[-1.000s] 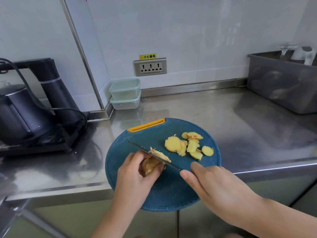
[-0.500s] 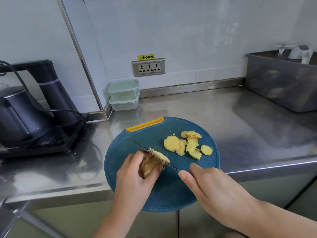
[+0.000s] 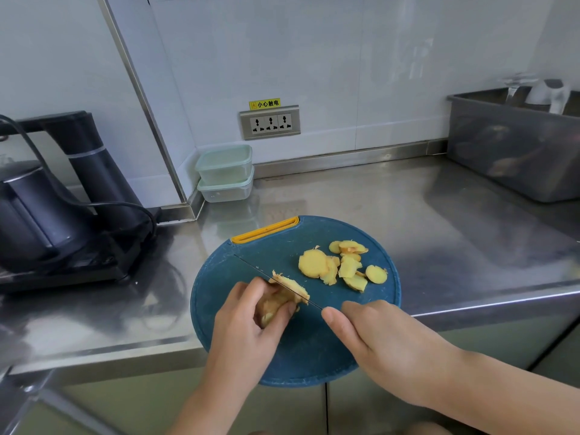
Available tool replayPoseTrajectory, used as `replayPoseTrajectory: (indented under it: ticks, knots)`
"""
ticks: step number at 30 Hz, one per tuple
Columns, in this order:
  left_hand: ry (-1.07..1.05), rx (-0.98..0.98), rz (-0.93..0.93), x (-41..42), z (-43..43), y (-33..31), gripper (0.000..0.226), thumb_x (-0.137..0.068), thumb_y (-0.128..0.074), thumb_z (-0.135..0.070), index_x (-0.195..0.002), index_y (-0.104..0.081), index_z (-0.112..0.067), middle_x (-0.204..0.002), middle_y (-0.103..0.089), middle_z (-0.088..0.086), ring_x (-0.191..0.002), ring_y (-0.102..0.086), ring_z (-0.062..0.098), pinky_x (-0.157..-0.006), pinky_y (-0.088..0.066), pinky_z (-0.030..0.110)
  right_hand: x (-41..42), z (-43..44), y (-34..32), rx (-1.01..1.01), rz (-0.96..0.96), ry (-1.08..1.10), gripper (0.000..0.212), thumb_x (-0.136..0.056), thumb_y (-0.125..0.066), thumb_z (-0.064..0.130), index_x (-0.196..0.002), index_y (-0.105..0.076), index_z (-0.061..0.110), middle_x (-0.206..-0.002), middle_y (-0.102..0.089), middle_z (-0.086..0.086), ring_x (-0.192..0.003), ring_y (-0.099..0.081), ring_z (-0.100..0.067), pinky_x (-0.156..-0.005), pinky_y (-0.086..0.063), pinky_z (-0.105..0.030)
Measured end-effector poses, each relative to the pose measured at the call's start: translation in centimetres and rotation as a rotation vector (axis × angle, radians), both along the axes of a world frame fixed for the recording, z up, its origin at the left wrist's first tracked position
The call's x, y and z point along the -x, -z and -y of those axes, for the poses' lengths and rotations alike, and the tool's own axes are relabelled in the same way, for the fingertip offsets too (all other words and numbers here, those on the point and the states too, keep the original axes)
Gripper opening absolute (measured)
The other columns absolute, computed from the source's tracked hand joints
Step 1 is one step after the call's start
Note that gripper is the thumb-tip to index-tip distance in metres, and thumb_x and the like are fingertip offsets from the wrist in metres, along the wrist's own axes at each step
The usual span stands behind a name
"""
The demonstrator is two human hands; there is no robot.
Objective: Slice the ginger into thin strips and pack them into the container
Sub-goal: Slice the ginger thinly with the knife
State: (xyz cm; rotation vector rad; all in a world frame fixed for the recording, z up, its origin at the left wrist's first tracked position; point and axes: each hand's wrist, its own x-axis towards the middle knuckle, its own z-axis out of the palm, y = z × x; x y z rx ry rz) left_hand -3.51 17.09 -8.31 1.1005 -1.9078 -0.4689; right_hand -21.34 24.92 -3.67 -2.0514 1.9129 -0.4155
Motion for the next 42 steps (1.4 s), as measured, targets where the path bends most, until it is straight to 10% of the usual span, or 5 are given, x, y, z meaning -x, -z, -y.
replayPoseTrajectory:
  ticks: [21,33,42]
  knots:
    - [0.020,-0.018,-0.058,0.0,0.5,0.5,0.024,-0.071,-0.080,-0.026,-0.085,-0.061,-0.031,-0.082,-0.055,-0.012,-0.079,-0.059,0.004,-0.063,-0.044,0.010,-0.8,1.6,-1.7,-0.175,-0.091,-0.006,0.063,-0.079,-0.004,0.068,-0.067,-0.041,0.018,-0.061,-0.040,-0.002,-0.055,-0.040,-0.015,-0.058,-0.038,-0.027]
    - [0.016,-0.072,-0.130,-0.2,0.8,0.7,0.025,-0.069,-0.078,-0.036,-0.078,-0.056,-0.028,-0.082,-0.062,-0.008,-0.069,-0.063,0.010,-0.060,-0.053,0.028,-3.2,6.2,-1.5,-0.139,-0.065,0.033,0.052,-0.103,-0.017,0.046,-0.065,-0.038,0.016,-0.066,-0.042,-0.001,-0.068,-0.046,-0.022,-0.063,-0.040,-0.031]
    - [0.003,-0.080,-0.084,-0.3,1.1,1.1,0.029,-0.071,-0.077,-0.034,-0.082,-0.050,-0.035,-0.094,-0.063,-0.013,-0.078,-0.064,0.008,-0.066,-0.053,0.032,0.9,4.8,-3.5,-0.418,0.485,0.353,0.057,-0.094,-0.030,0.065,-0.072,-0.039,0.014,-0.044,-0.035,0.002,-0.031,-0.030,-0.012,-0.035,-0.028,-0.018]
